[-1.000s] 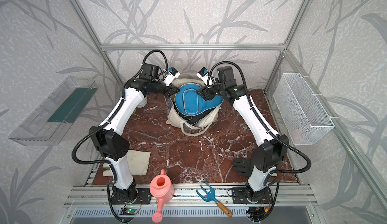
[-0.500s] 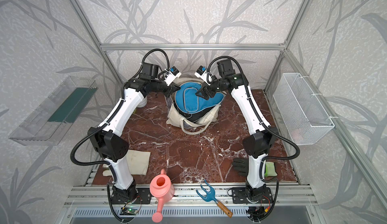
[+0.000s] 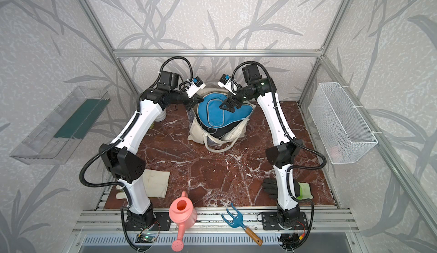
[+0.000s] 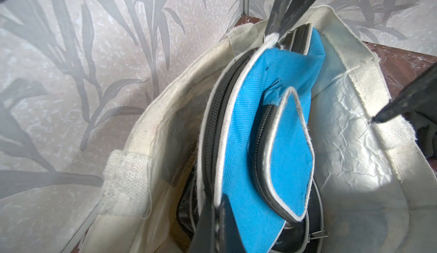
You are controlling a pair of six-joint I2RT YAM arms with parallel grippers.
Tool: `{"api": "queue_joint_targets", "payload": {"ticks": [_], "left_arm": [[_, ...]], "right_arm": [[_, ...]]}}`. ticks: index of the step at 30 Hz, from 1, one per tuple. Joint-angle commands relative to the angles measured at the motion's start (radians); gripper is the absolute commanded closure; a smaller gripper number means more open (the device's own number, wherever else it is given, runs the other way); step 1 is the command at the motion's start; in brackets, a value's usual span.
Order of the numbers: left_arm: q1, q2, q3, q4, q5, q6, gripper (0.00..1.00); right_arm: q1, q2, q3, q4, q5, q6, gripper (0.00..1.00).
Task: Remove the ping pong set from the canvas bag
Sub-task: Pick up the ping pong set from the canvas bag.
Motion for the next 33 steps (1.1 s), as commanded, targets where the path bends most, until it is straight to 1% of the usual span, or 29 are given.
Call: {"api": "queue_joint_targets", "payload": {"ticks": [1,5,13,16,17,18,19,20,22,23,25,28,32,33], "left_arm": [[-0.001,-0.038,0.038,-0.005,0.078,0.058,1.0],[0.001,-0.038,0.044,-0.002,0.106,0.06,1.0],[0.002,-0.031,0.051,-0.019,0.139,0.071,1.0],[0.004,-0.028,0.055,-0.021,0.145,0.068,1.0],[0.004,-0.027,0.057,-0.02,0.146,0.067,1.0],[0.003,-0.024,0.06,-0.022,0.146,0.065,1.0],[0.004,-0.02,0.065,-0.024,0.145,0.067,1.0],[0.004,-0.015,0.075,-0.028,0.142,0.065,1.0],[0.004,-0.007,0.088,-0.033,0.135,0.06,1.0],[0.005,-0.001,0.098,-0.033,0.128,0.055,1.0],[0.005,0.008,0.113,-0.035,0.107,0.042,1.0],[0.005,0.02,0.135,-0.034,0.069,0.011,1.0],[0.003,0.039,0.171,-0.028,-0.041,-0.057,1.0],[0.003,0.046,0.187,-0.029,-0.092,-0.085,0.95]], "right_arm": [[-0.016,0.047,0.048,-0.054,-0.06,-0.008,0.06],[-0.018,0.105,0.105,-0.108,-0.09,-0.02,0.06],[-0.036,0.148,0.103,-0.107,-0.124,-0.02,0.06],[-0.044,0.163,0.102,-0.131,-0.146,-0.033,0.09],[-0.046,0.166,0.103,-0.141,-0.159,-0.04,0.12],[-0.048,0.168,0.102,-0.152,-0.167,-0.043,0.19],[-0.05,0.169,0.103,-0.163,-0.175,-0.047,0.29],[-0.051,0.168,0.103,-0.172,-0.179,-0.05,0.44],[-0.051,0.164,0.1,-0.185,-0.171,-0.049,0.81],[-0.051,0.159,0.097,-0.19,-0.167,-0.049,0.91],[-0.051,0.145,0.083,-0.187,-0.155,-0.046,1.0],[-0.051,0.123,0.072,-0.179,-0.156,-0.043,1.0],[-0.05,0.093,0.069,-0.143,-0.164,-0.005,1.0],[-0.05,0.083,0.067,-0.123,-0.154,0.018,1.0]]}}
